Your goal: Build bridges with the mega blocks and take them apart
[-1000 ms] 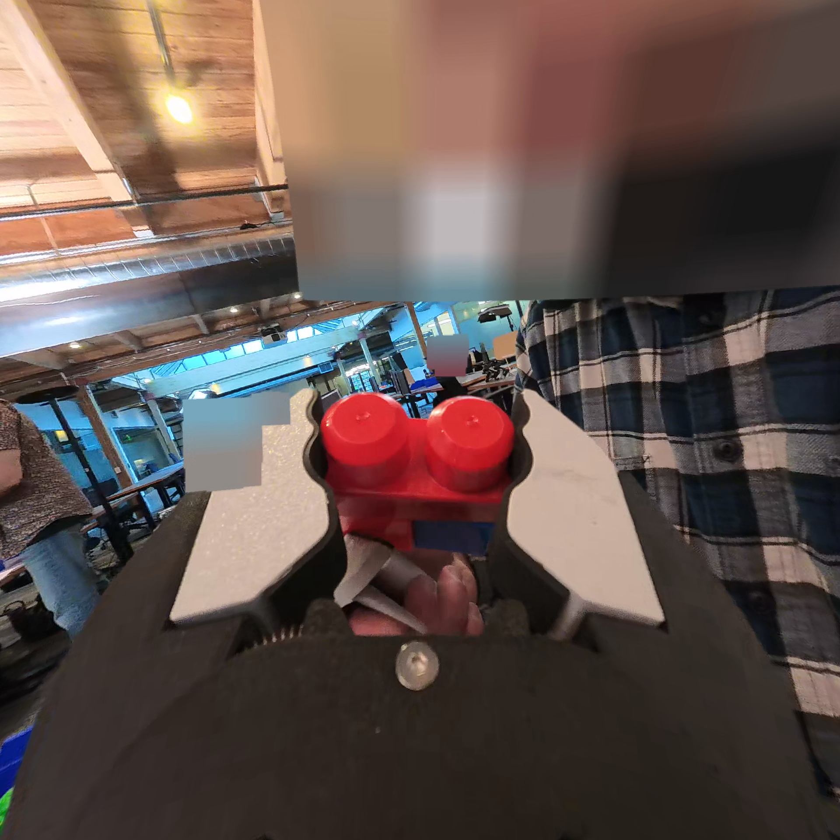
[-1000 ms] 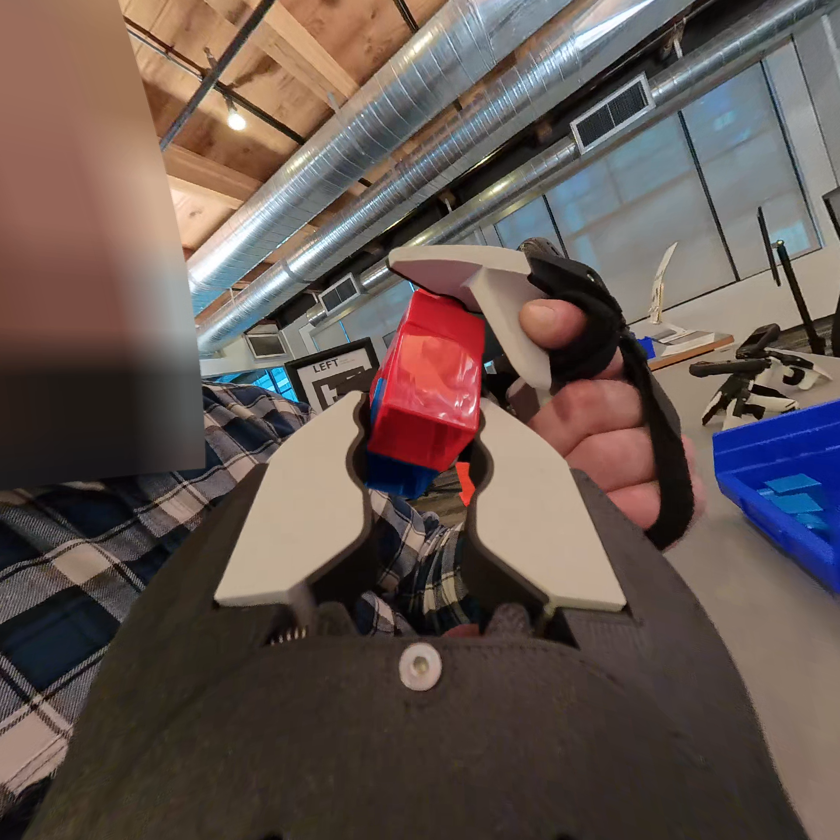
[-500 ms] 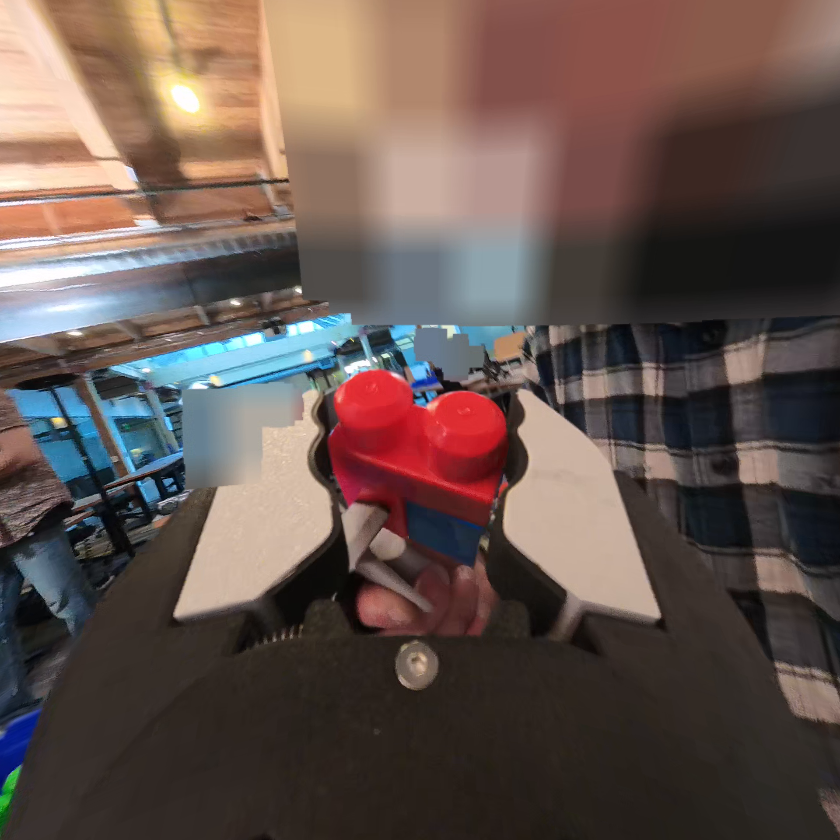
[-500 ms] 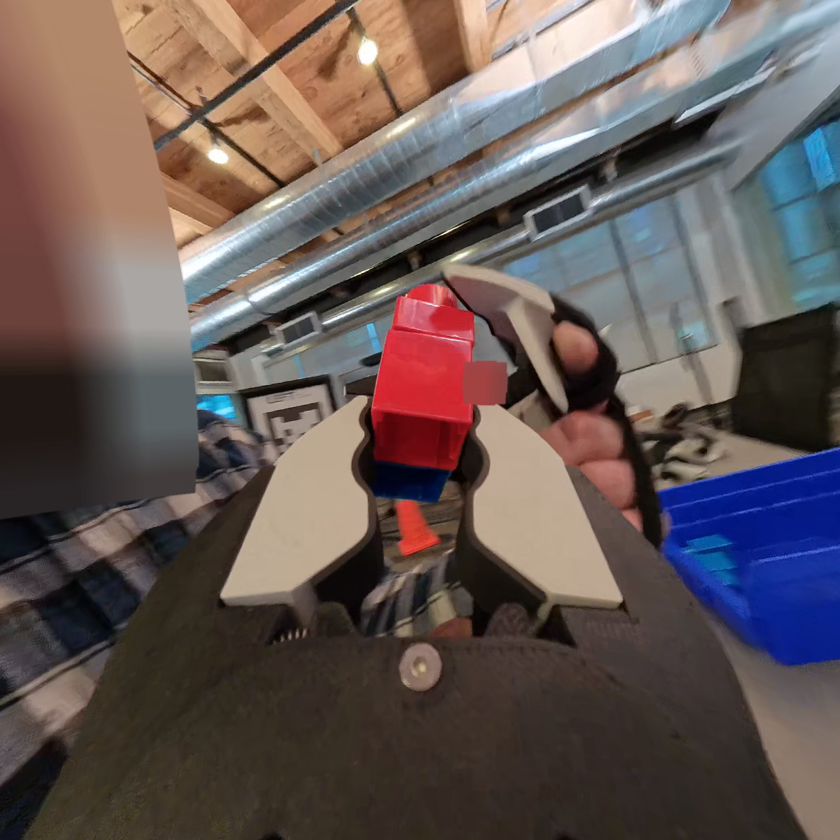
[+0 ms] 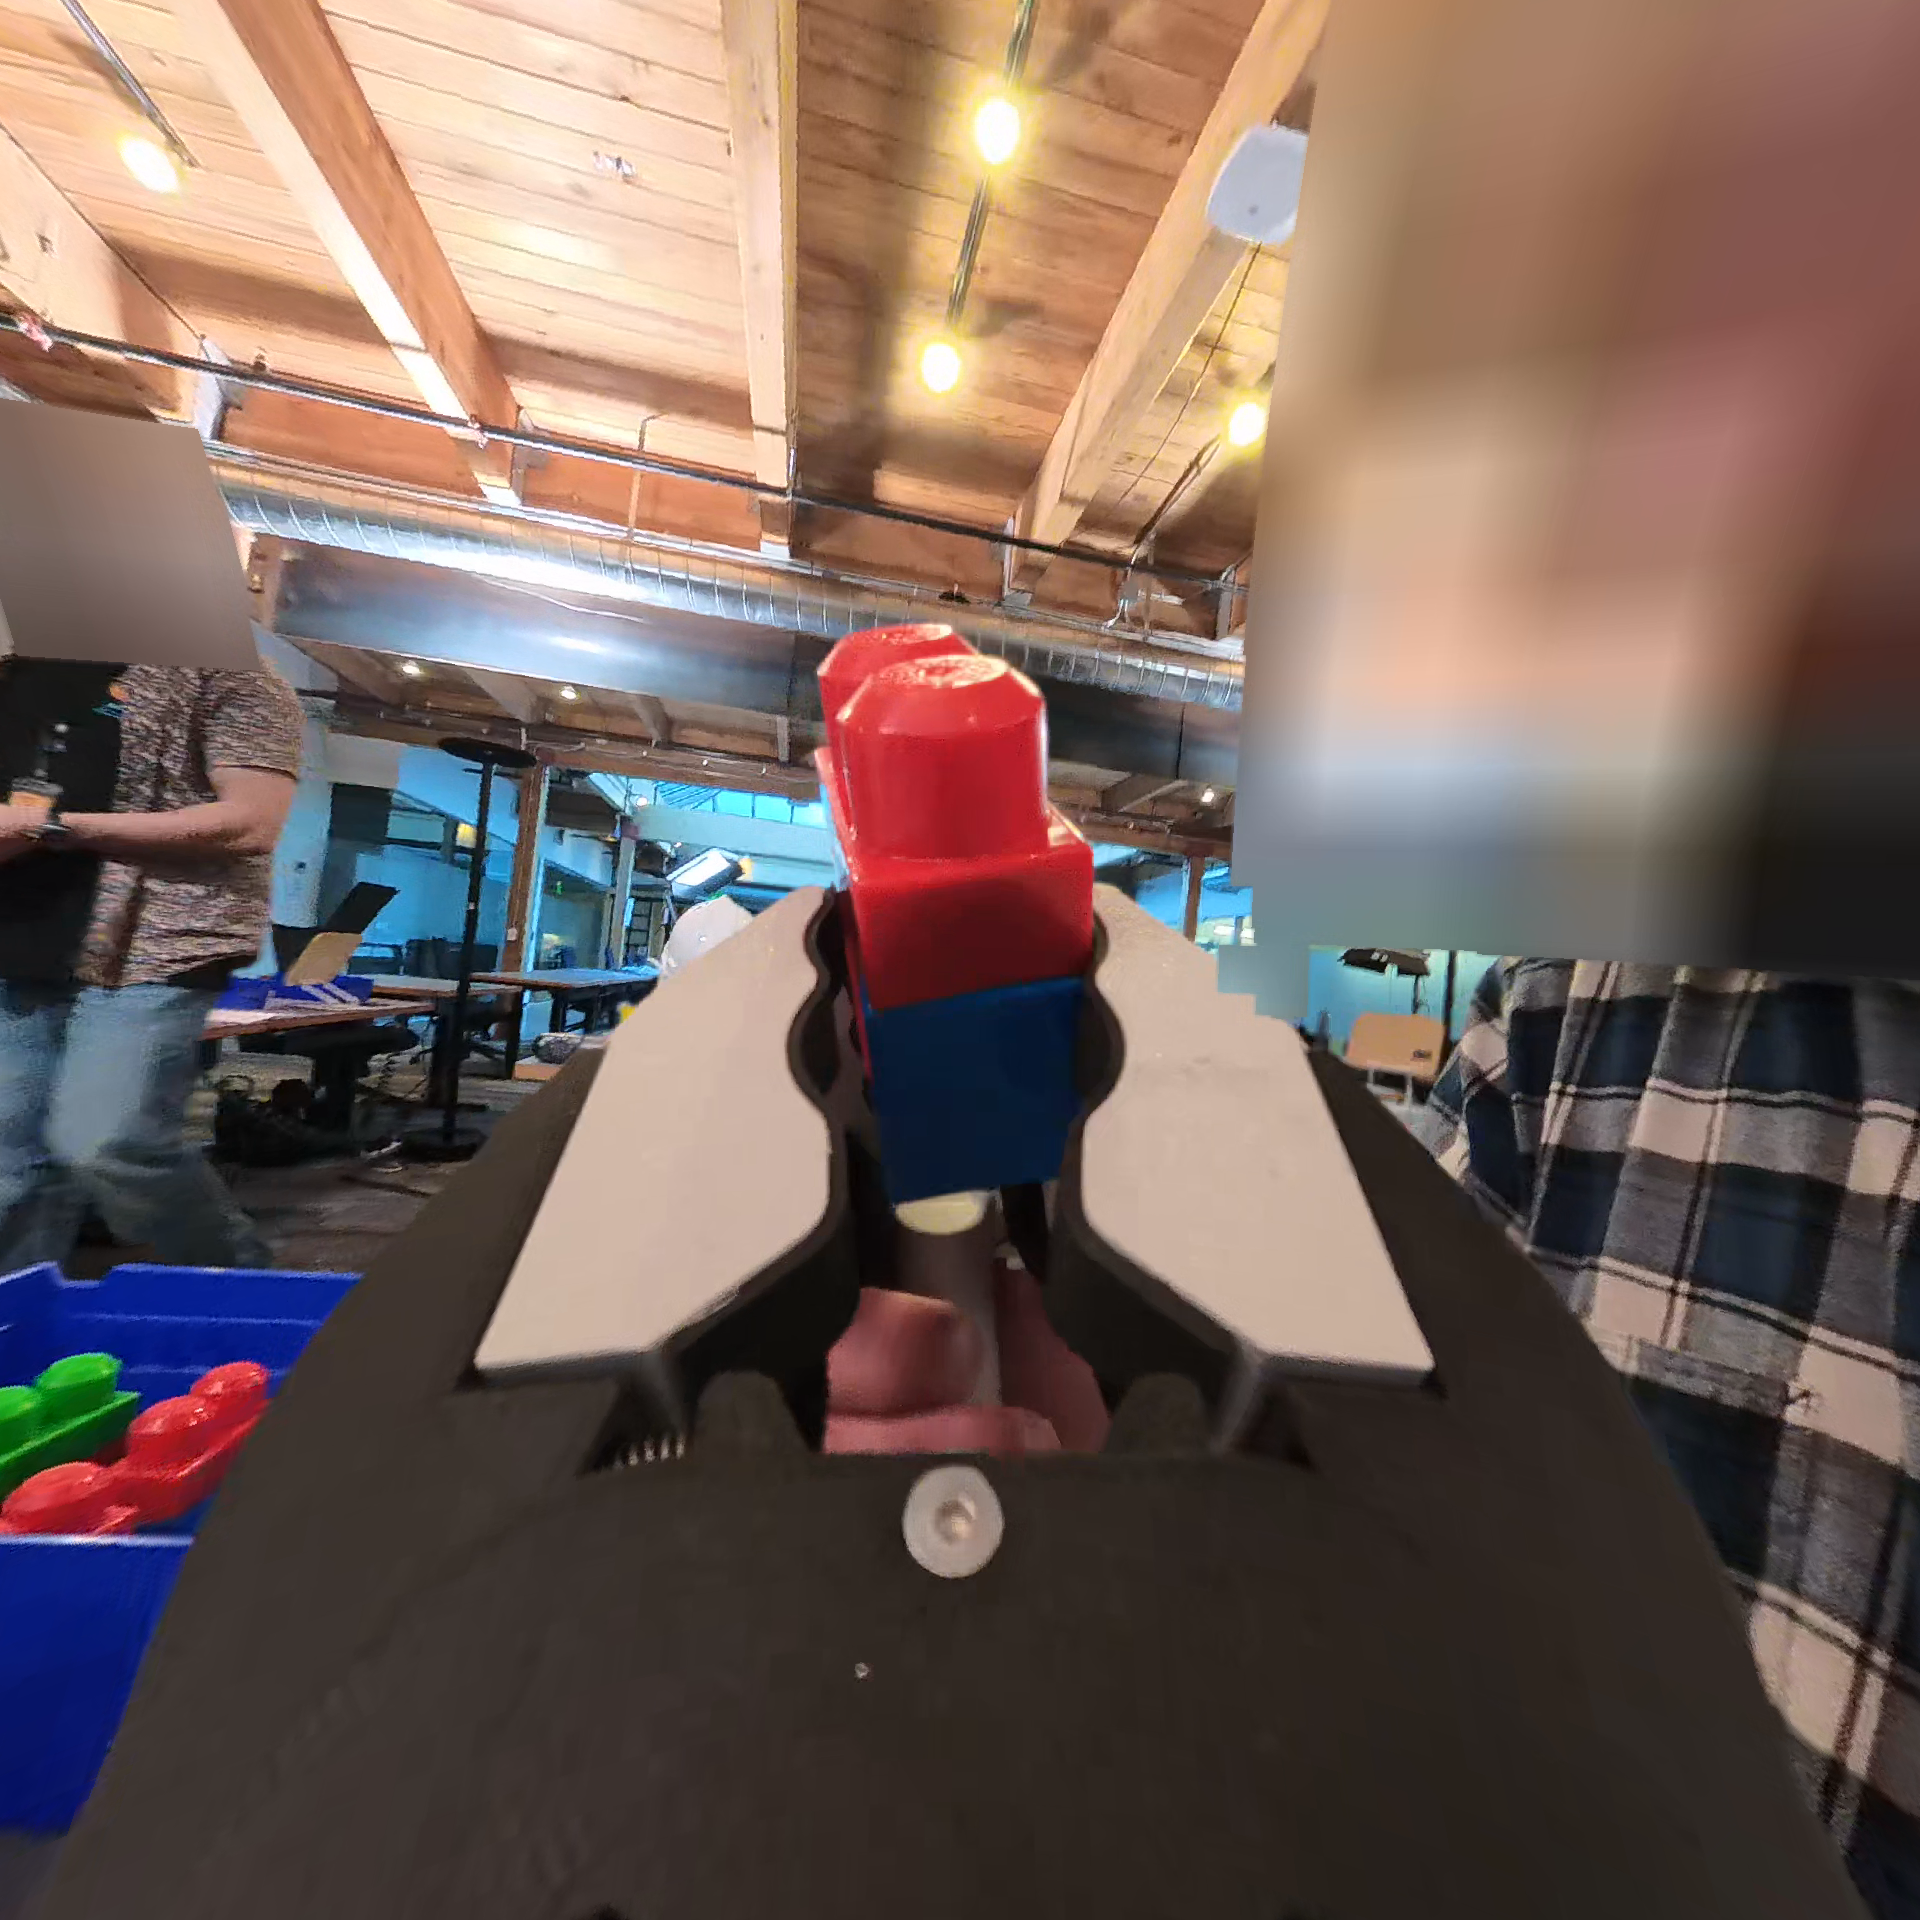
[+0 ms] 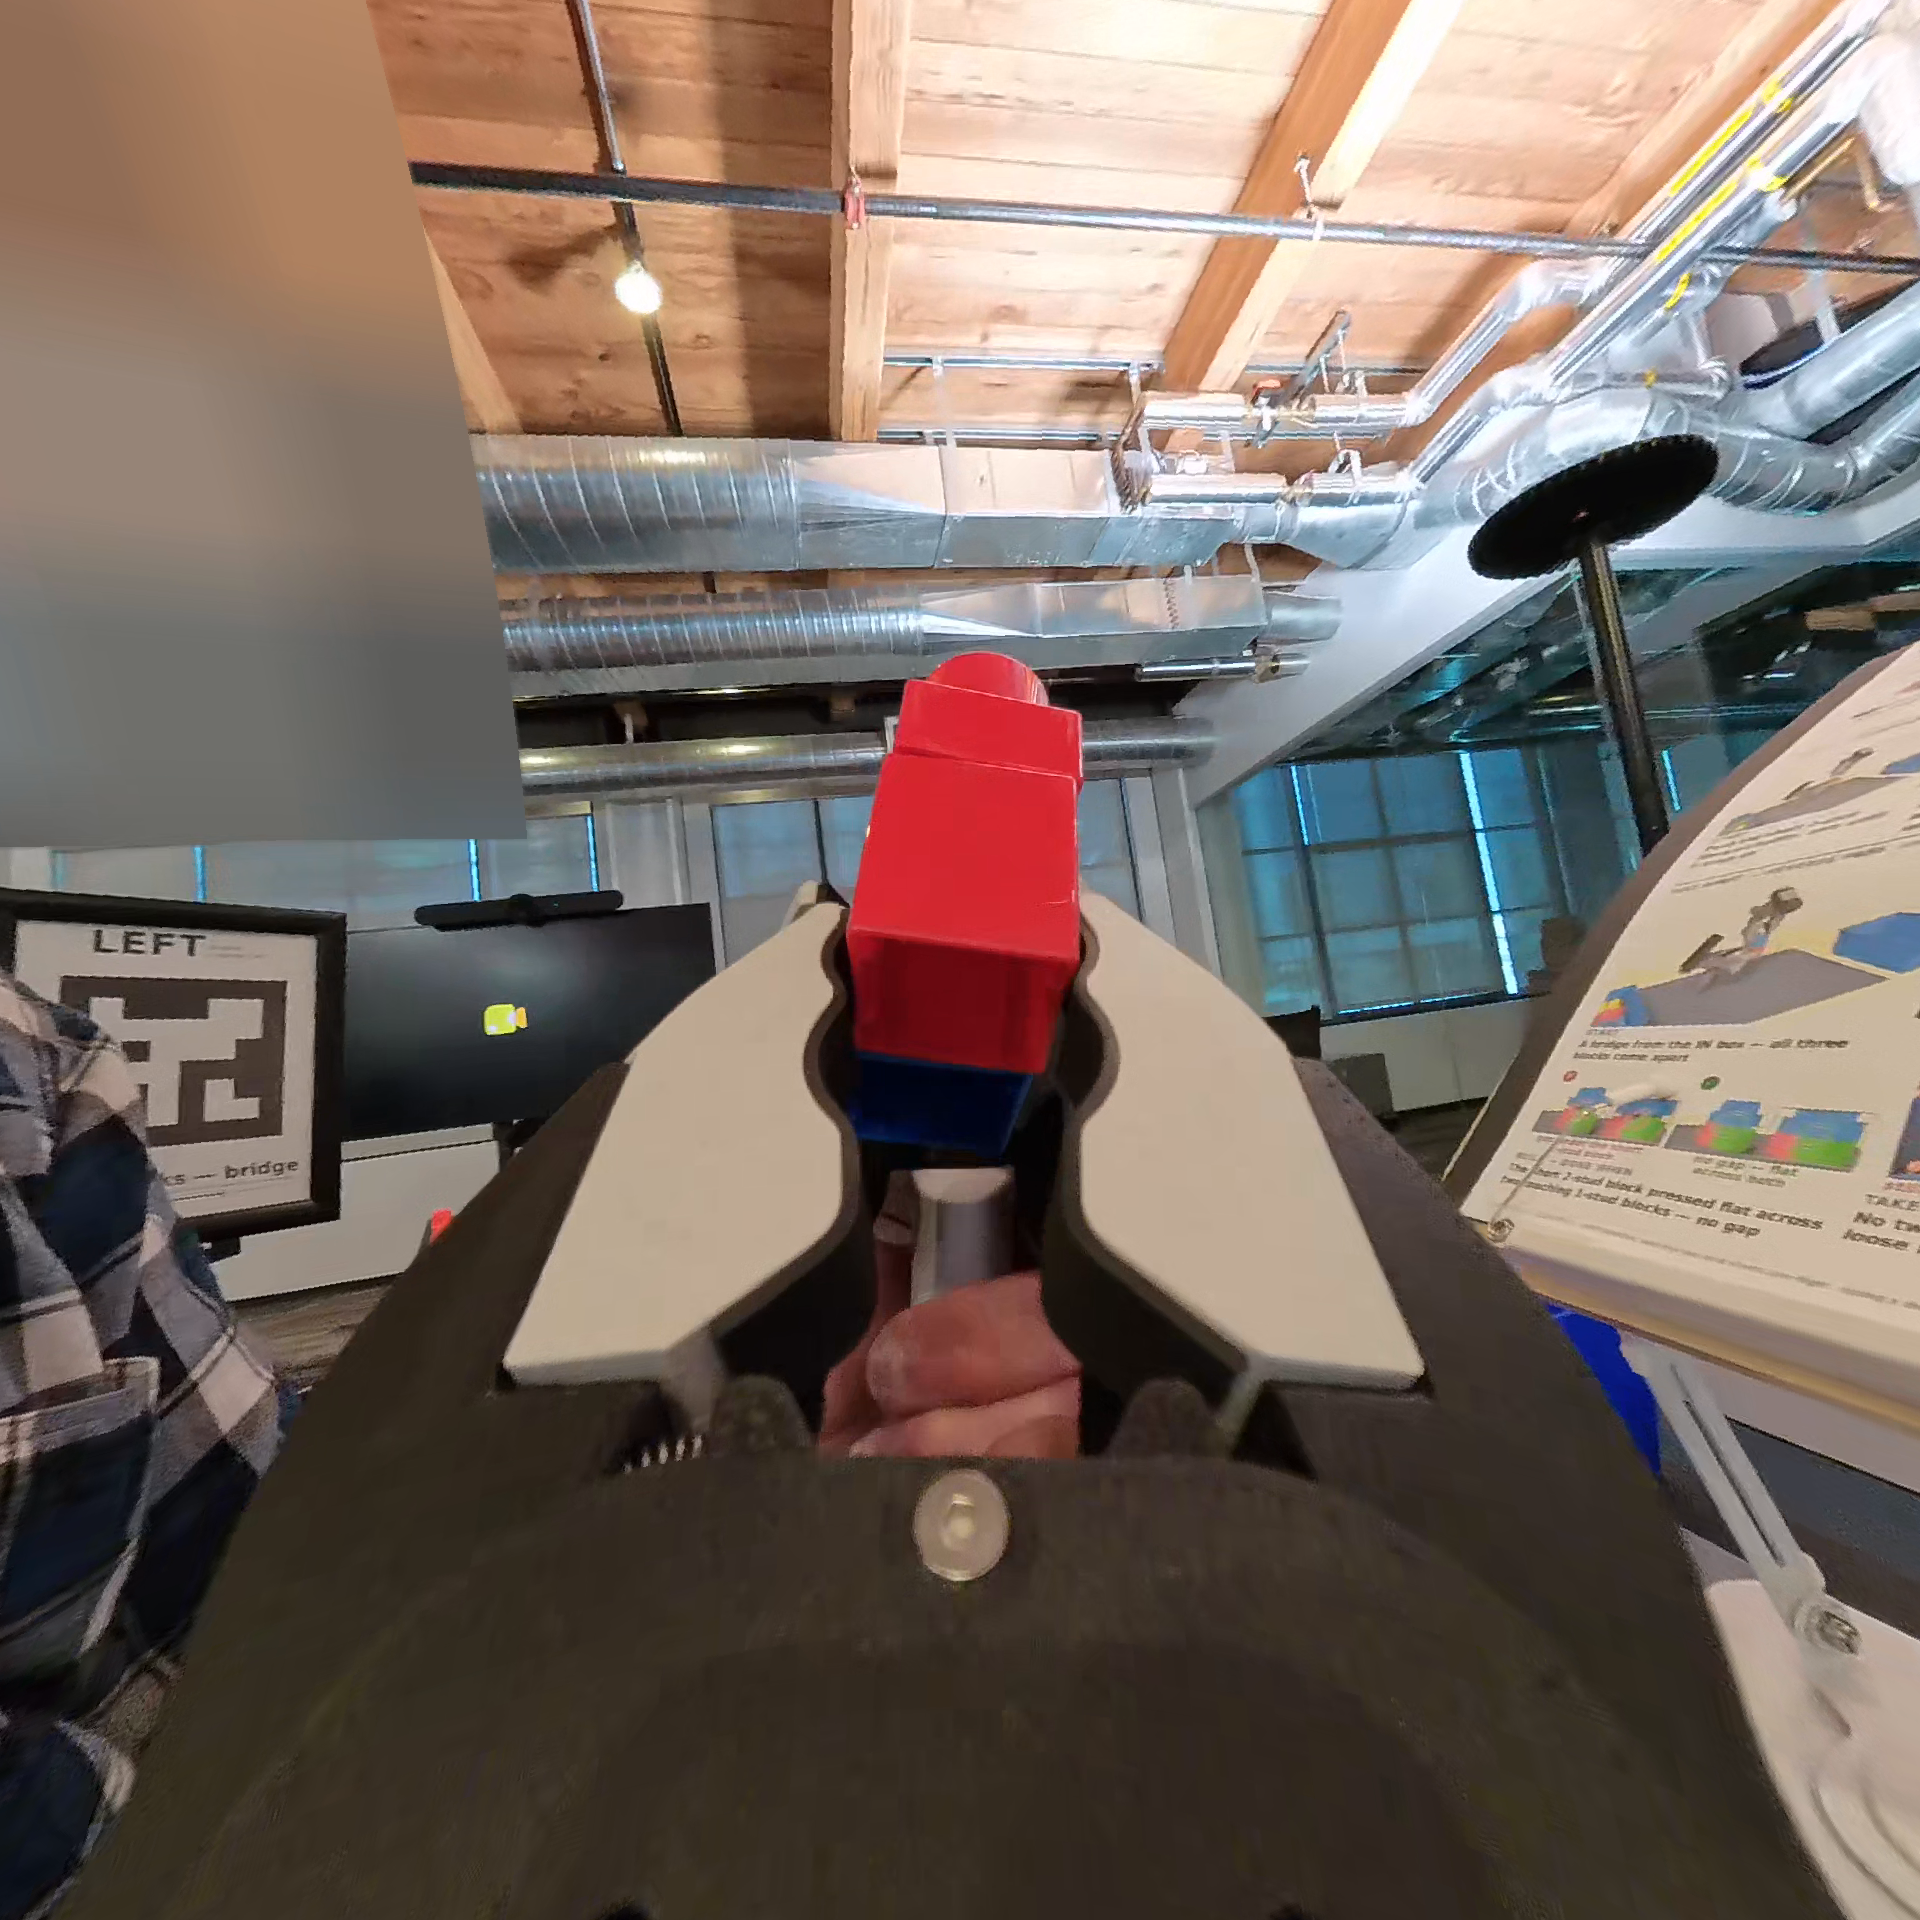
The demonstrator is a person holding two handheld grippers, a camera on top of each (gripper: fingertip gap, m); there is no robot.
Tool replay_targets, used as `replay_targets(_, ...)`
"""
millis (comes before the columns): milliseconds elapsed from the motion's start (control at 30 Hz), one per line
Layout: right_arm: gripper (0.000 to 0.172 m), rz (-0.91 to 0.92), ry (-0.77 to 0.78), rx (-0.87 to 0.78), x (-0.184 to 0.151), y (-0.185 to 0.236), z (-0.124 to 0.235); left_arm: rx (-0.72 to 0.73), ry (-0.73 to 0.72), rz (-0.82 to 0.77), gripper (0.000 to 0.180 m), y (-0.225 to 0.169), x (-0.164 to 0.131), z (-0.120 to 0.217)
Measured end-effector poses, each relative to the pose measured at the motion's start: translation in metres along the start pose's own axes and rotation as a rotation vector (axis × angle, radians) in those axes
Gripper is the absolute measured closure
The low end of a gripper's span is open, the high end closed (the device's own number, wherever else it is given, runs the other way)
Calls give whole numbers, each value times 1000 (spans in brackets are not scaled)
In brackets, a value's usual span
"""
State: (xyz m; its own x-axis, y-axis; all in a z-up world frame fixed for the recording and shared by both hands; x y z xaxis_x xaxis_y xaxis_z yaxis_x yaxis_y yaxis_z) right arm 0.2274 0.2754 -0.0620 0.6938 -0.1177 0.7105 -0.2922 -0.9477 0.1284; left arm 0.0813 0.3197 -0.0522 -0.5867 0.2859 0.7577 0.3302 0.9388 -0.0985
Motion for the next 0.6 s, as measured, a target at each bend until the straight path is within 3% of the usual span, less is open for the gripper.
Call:
replay_targets(267,134,40,76,-7,0,-4,0,53,-30,44,144,2,-3,8)
replay_targets(367,128,56,117,-22,11,-7,4,71,0,44,143,6,2,14)
replay_targets(433,114,83,198,-13,21,-8,4,14,79,52,144,4,5,13)
replay_targets(500,125,76,280,30,30,-7,-1,5,191,24,144,3,5,9)
replay_targets(600,133,29,354,53,36,-10,-8,9,220,54,145,7,9,7)
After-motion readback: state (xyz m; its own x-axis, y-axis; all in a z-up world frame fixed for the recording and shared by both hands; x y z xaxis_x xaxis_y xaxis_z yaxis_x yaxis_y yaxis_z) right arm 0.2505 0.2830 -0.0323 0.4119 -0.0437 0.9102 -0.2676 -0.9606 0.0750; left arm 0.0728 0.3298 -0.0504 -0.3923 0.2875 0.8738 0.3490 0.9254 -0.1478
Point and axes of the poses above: each gripper's, where its closed fingertips meet, z back along the fingers, x out of its top, y = z × x across the jaws, the point moved 10 cm from there along z, back along the fingers, and after that the axes turned 5 degrees about -y, right-handed, at the moved point
